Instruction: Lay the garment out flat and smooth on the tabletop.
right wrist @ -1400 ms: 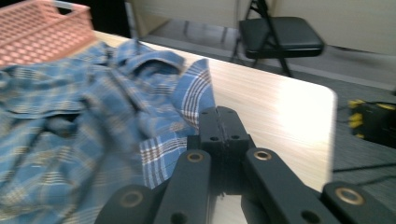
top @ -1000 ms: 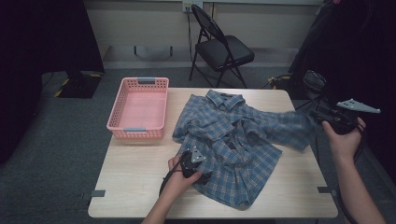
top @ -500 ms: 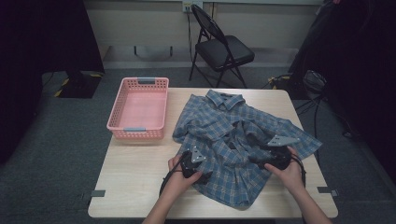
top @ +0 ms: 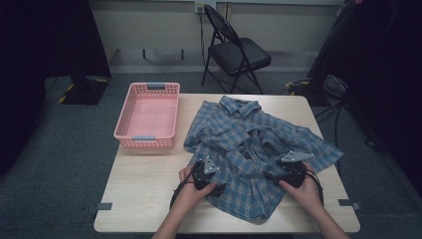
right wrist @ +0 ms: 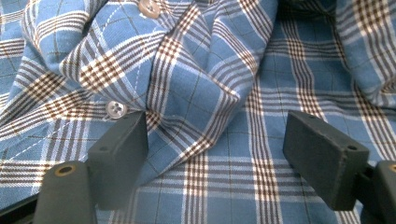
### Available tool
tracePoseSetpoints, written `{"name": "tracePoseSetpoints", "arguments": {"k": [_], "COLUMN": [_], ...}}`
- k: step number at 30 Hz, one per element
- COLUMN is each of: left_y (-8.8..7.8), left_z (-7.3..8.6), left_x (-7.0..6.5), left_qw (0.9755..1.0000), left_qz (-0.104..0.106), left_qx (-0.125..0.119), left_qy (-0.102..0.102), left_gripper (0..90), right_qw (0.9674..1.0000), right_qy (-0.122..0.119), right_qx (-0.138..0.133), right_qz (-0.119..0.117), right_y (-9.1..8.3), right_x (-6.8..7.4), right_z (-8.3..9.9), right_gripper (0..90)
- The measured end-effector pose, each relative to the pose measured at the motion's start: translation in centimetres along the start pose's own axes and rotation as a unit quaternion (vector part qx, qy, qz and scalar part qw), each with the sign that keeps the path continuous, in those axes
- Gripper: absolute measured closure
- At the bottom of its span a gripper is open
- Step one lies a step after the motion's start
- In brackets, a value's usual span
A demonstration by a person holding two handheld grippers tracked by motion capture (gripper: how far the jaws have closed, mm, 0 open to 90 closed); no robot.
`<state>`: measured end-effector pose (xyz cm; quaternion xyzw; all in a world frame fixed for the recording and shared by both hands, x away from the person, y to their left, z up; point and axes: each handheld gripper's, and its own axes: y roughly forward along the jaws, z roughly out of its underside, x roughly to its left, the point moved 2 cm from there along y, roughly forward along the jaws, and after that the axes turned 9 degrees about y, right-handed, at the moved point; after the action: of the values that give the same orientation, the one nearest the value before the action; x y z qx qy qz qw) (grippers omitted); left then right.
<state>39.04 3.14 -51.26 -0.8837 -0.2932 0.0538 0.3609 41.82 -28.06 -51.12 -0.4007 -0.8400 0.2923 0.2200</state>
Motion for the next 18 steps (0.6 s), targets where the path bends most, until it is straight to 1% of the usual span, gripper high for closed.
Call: {"name": "tracePoseSetpoints", "arguments": {"k": [4, 10, 12, 13, 14, 15, 17, 18], "left_y": [0.0, -0.3, -0.5, -0.8, -1.3, -1.6, -2.4, -2.7], "left_z": [0.0, 0.1, 0.0, -0.1, -0.3, -0.5, -1.0, -1.5], "left_x": [0.0, 0.1, 0.3, 0.5, 0.7, 1.0, 1.5, 1.8], "left_qw": [1.0000, 0.9999, 0.9999, 0.9999, 0.9998, 0.9997, 0.9992, 0.9985], "left_qz": [0.002, 0.004, 0.005, 0.007, 0.002, -0.002, -0.010, -0.010], "left_qx": [-0.001, -0.006, -0.011, -0.014, -0.020, -0.023, -0.039, -0.051], "left_qy": [0.001, 0.009, 0.002, -0.001, 0.003, 0.001, -0.007, -0.016], "left_gripper": [15.0, 17.0, 17.5, 17.5, 17.5, 17.5, 18.4, 20.5], "right_qw": [1.0000, 1.0000, 1.0000, 1.0000, 1.0000, 1.0000, 1.0000, 1.0000], "right_qy": [0.001, 0.003, 0.003, 0.003, 0.003, 0.004, 0.004, 0.004], "right_qx": [-0.001, -0.001, -0.001, -0.001, -0.001, -0.001, -0.001, -0.001], "right_qz": [0.002, 0.002, 0.003, 0.003, 0.003, 0.004, 0.005, 0.004], "right_y": [-0.3, -0.5, -0.5, -0.5, -0.6, -0.6, -0.7, -0.7], "right_x": [0.0, 0.0, 0.0, 0.0, 0.0, 0.0, 0.0, 0.0], "right_z": [0.3, 0.5, 0.5, 0.5, 0.5, 0.6, 0.6, 0.6], "right_gripper": [21.4, 21.4, 21.4, 21.4, 21.4, 21.4, 21.3, 21.3]}}
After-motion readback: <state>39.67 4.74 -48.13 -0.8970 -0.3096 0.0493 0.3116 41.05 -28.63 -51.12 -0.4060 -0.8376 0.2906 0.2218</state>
